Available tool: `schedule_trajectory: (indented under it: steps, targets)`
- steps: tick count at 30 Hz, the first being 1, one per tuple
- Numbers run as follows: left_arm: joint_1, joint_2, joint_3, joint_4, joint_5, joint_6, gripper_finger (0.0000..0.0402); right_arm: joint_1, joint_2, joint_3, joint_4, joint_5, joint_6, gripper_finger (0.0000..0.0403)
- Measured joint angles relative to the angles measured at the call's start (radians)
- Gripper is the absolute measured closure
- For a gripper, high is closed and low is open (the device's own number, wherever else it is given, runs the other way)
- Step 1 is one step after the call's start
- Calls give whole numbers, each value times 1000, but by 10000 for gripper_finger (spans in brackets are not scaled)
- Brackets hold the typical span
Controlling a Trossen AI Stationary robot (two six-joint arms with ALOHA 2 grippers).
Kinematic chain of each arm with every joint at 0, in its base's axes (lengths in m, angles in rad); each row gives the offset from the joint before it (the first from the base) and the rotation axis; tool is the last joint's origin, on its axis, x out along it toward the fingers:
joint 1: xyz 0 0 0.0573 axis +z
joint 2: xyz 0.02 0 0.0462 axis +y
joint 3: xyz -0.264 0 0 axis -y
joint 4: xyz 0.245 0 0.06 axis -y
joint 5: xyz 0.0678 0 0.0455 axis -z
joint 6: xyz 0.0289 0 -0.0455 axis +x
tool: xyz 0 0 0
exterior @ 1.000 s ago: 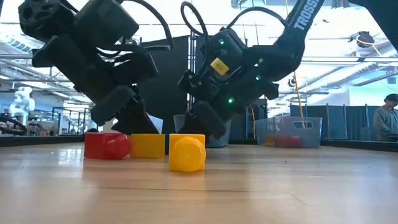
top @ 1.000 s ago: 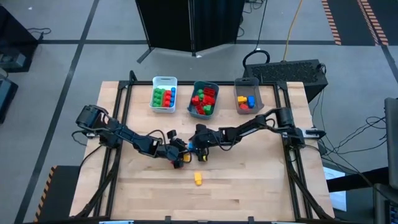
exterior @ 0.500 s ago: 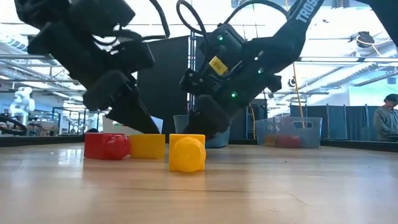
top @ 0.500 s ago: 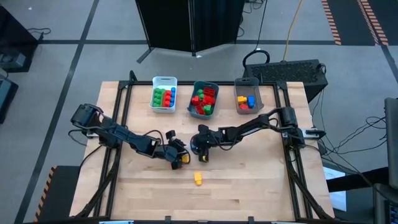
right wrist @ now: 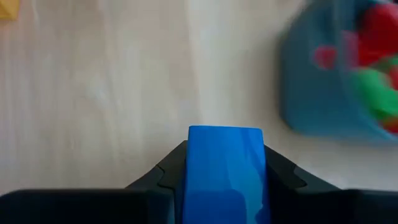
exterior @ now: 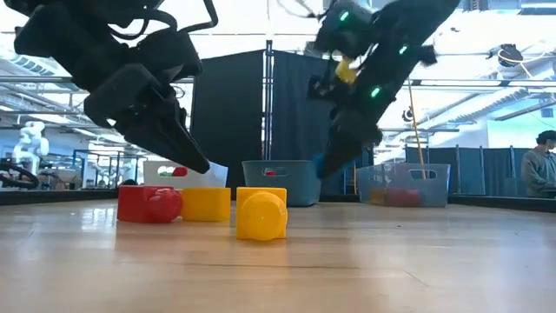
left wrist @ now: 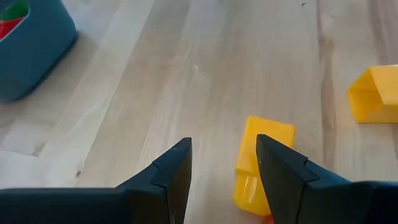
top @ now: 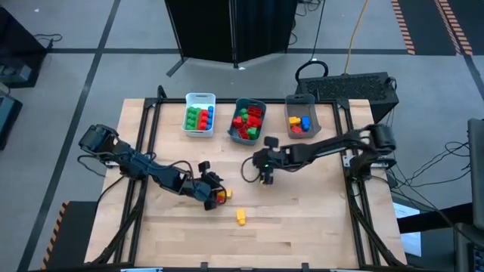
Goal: Sort blocks by size
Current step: Put the 1 stud blue game piece into the black bin, then put the 1 stud yellow game piece into the black bin
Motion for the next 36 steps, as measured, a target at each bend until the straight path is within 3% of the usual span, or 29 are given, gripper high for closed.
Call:
schedule_trajectory:
  steps: [9,16,23,26,36]
  targets:
    - [-6,0,0,-24,-2,-26,242,-31,-312,-168,-111,212,22,286]
    - [-6,0,0,-24,23,-26,242,-223,-527,-338,-53,237,26,284]
    - [-3,0,0,-14,22,-26,242,-417,-564,-460,121,112,12,270]
    - [-3,0,0,-15,21,-25,242,-470,-563,-485,152,104,18,259]
    - [-5,0,0,-17,40,-21,242,-517,-564,-493,180,104,37,201]
